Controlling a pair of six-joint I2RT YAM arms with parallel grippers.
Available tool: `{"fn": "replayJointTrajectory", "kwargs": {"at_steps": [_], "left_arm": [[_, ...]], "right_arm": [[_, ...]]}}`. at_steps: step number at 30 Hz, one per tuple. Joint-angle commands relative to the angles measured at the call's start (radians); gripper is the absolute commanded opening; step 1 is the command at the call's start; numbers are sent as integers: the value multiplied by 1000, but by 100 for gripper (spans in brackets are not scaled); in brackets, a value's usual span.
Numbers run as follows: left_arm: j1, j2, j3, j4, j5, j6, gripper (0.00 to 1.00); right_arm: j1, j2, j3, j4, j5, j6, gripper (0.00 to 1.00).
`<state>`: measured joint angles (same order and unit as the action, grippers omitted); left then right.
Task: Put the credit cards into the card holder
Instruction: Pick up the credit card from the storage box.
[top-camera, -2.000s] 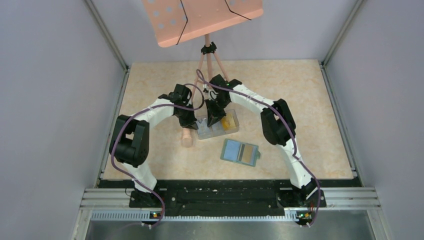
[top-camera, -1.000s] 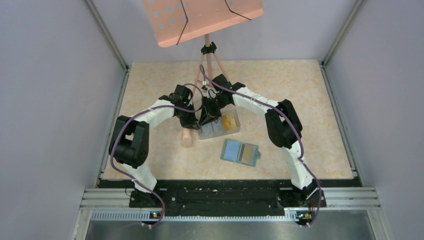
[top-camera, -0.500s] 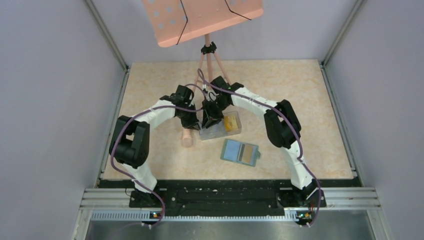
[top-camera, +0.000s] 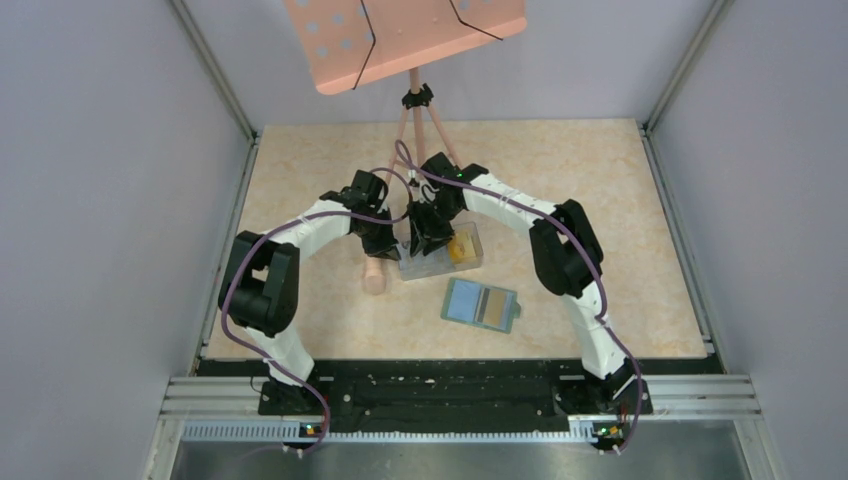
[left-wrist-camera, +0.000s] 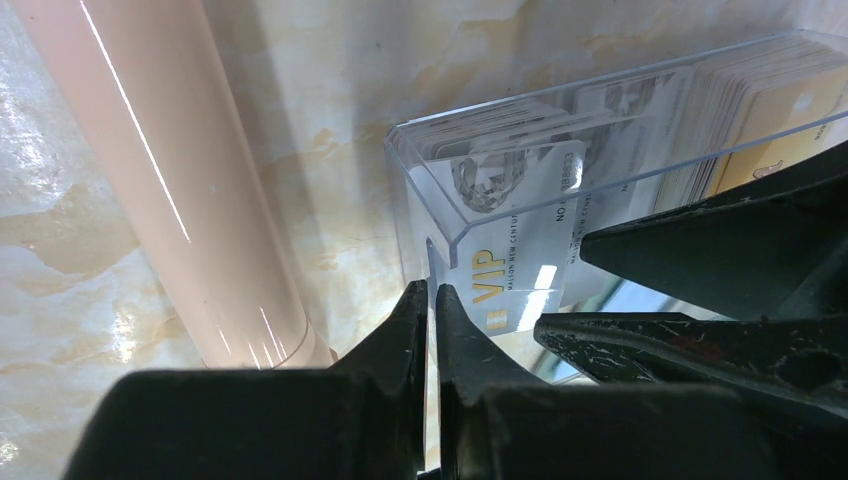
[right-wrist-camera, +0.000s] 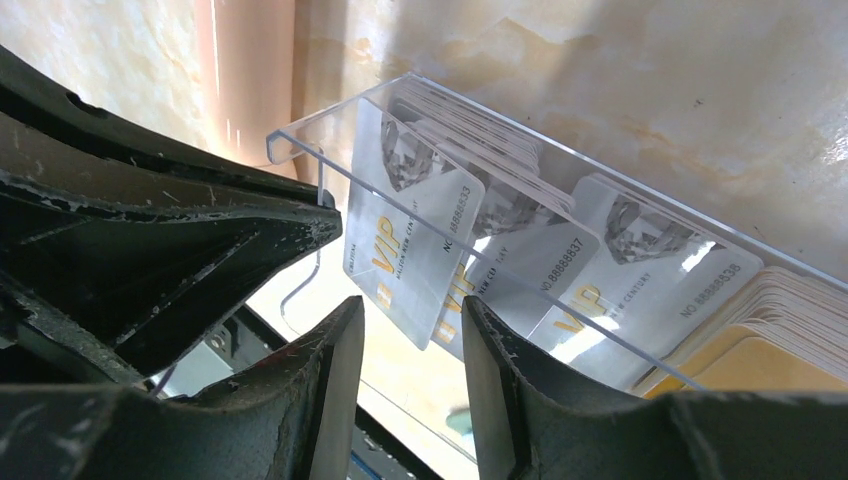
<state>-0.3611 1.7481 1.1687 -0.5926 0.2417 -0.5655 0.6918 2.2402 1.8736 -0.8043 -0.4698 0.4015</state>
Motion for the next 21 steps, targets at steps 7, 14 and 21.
{"fn": "replayJointTrajectory", "kwargs": {"at_steps": [7, 14, 21], "left_arm": [[-22, 23, -6, -6, 45, 16, 0], [-22, 28, -7, -5, 49, 18, 0], [-22, 28, -10, -6, 50, 23, 0]], "right_arm": [[6, 16, 69, 1, -99, -16, 31], [5, 8, 39, 98, -213, 53, 21], [2, -34, 38, 37, -37, 18, 29]]}}
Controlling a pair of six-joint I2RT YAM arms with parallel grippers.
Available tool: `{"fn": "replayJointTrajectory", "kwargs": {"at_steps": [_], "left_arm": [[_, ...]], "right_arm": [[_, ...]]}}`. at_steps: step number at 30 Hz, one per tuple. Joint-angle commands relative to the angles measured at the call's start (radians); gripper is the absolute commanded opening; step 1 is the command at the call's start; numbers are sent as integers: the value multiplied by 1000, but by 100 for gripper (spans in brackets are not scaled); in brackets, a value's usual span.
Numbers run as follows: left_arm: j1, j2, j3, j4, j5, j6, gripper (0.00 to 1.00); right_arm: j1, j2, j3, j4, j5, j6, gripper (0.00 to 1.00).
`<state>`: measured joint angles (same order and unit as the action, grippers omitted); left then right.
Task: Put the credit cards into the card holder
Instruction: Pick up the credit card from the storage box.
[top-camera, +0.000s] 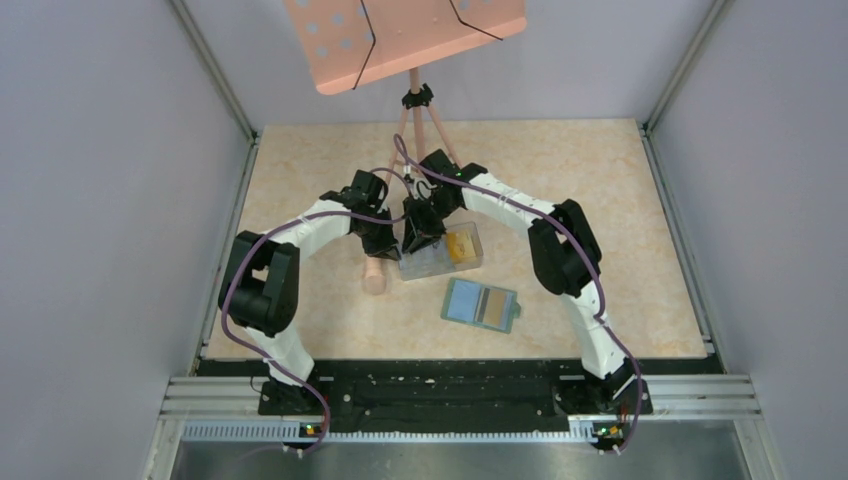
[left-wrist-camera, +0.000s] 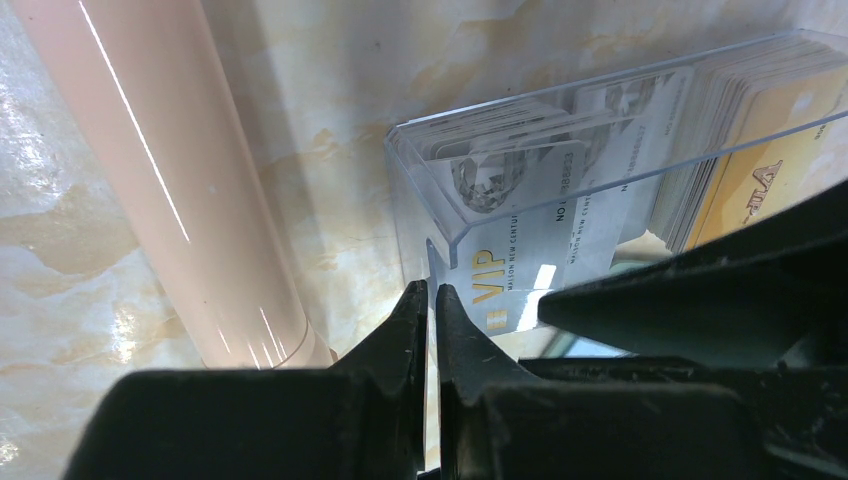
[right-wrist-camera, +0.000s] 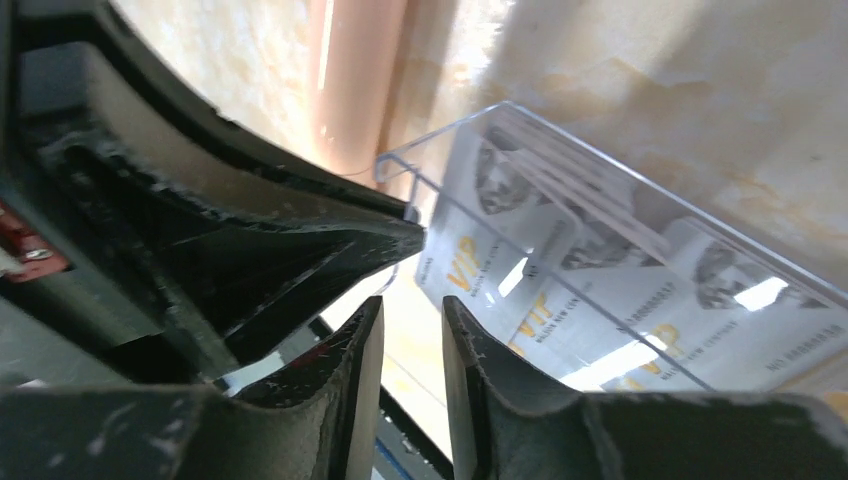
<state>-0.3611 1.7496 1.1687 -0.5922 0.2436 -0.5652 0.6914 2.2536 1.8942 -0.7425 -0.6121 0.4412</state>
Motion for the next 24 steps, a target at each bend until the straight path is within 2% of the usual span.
{"fn": "replayJointTrajectory", "kwargs": {"at_steps": [1, 5, 13, 17, 24], "left_arm": [[-22, 26, -10, -7, 49, 22, 0], [-23, 29, -9, -6, 50, 25, 0], [-23, 31, -8, -13, 51, 31, 0], [-23, 30, -4, -15, 48, 33, 0], [-23, 30, -3, -16, 47, 33, 0]], "right_arm": [[2, -47, 19, -41, 135, -30, 30], [2, -33, 15, -81, 191, -49, 32], [5, 12, 25, -94, 162, -62, 30], [6, 26, 27, -73, 79, -58, 29], [-3, 7, -31, 67, -88, 37, 24]]}}
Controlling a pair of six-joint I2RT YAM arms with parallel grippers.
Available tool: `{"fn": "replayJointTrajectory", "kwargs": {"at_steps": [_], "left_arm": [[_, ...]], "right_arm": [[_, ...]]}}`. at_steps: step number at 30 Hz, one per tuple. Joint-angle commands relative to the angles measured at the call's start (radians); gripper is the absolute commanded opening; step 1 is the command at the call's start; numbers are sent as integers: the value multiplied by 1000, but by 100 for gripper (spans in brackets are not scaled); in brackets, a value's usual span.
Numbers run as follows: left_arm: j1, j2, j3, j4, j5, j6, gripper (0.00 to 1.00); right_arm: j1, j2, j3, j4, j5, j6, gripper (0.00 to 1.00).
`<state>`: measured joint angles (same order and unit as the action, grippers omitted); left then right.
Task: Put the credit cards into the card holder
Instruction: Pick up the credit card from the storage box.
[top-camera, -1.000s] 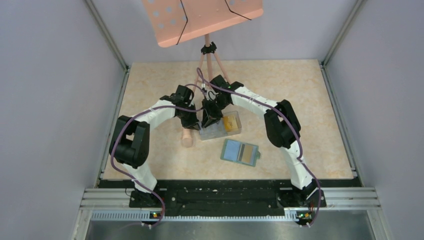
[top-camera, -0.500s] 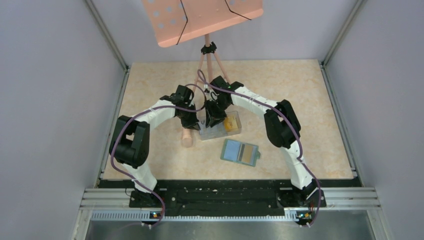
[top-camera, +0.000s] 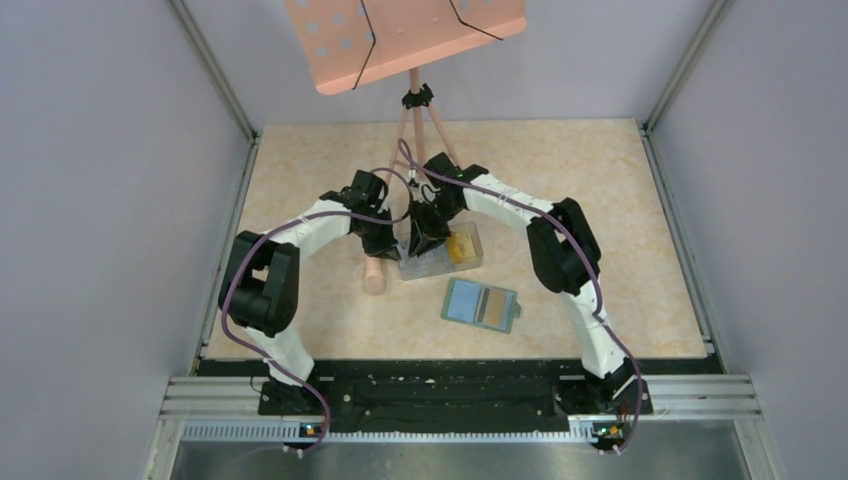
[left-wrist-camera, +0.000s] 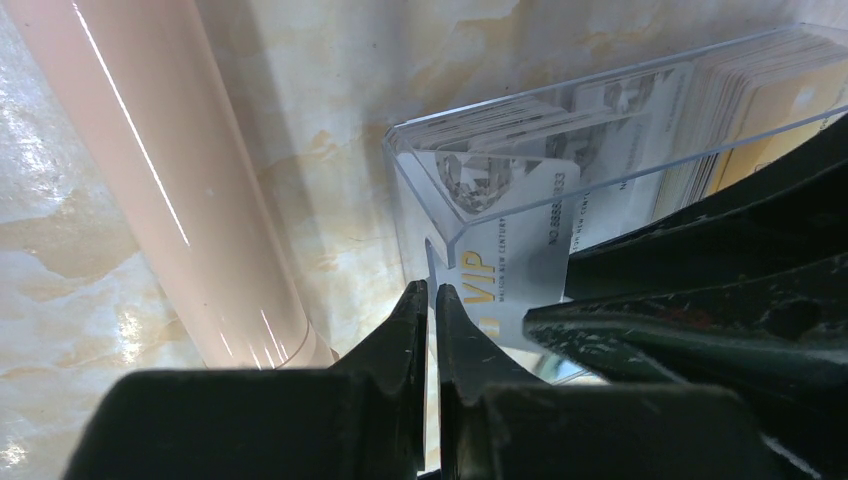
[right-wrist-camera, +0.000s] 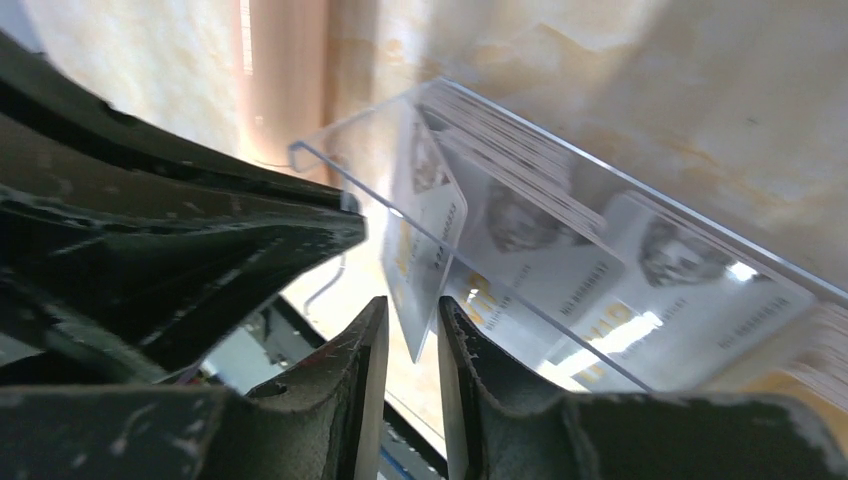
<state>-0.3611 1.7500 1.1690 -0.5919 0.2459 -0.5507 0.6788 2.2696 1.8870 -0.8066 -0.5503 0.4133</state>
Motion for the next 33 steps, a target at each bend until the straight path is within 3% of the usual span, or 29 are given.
{"fn": "replayJointTrajectory", "kwargs": {"at_steps": [1, 5, 11, 17, 26, 33], "left_arm": [[-24, 28, -3, -16, 44, 18, 0], [-23, 22, -7, -14, 39, 20, 0], [-23, 22, -9, -15, 43, 23, 0], [-23, 27, -5, -21, 42, 30, 0], [-24, 2, 2, -36, 13, 32, 0], [-23, -40, 21, -35, 10, 35, 12]], "right_arm": [[7, -18, -36, 167, -166, 78, 23], [7, -42, -81, 236, -193, 113, 22], [7, -29, -73, 174, -126, 74, 19], [9, -34, -30, 116, -65, 42, 0], [2, -89, 9, 98, -64, 54, 0], [-34, -159, -63, 145, -91, 90, 0]]}}
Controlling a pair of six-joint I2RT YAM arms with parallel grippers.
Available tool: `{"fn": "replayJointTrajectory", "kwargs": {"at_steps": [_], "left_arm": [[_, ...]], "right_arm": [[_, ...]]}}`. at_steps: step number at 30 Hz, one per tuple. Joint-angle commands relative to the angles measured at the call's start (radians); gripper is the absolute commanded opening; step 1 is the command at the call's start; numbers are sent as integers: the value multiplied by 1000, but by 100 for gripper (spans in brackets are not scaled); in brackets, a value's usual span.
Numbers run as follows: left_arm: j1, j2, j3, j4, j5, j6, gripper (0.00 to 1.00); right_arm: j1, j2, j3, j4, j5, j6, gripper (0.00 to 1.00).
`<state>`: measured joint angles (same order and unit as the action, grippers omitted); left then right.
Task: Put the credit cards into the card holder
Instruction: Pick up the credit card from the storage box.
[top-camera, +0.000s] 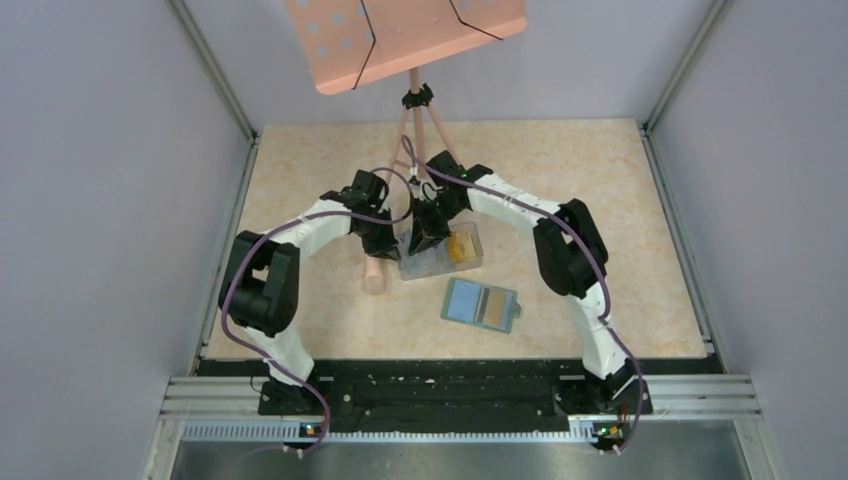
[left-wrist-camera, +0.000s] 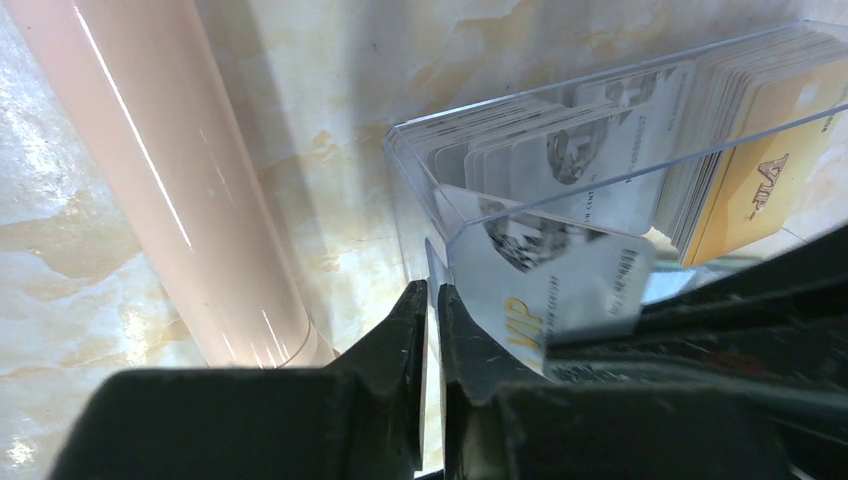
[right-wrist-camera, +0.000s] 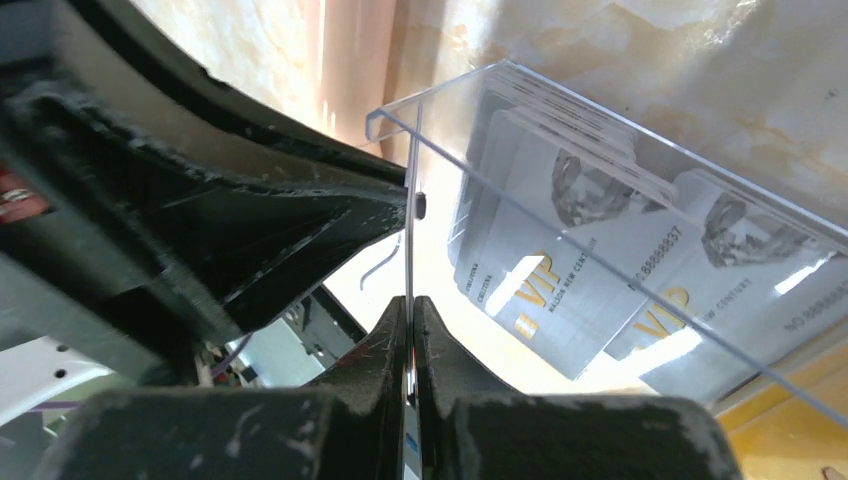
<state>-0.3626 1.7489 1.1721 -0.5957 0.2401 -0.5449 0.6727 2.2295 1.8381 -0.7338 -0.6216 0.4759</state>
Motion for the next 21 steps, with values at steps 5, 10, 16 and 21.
{"fn": "replayJointTrajectory", "kwargs": {"at_steps": [5, 10, 16, 21], "left_arm": [[-22, -81, 36, -14, 20, 36, 23], [-22, -106, 60, -11, 26, 46, 25], [-22, -107, 69, -15, 32, 49, 26], [-21, -101, 67, -31, 18, 56, 28]], "right_arm": [[-64, -146, -87, 94, -24, 31, 10], [-74, -143, -118, 65, 6, -7, 31], [-73, -117, -104, 1, 89, -73, 38], [-72, -116, -82, -32, 148, -113, 40]]}}
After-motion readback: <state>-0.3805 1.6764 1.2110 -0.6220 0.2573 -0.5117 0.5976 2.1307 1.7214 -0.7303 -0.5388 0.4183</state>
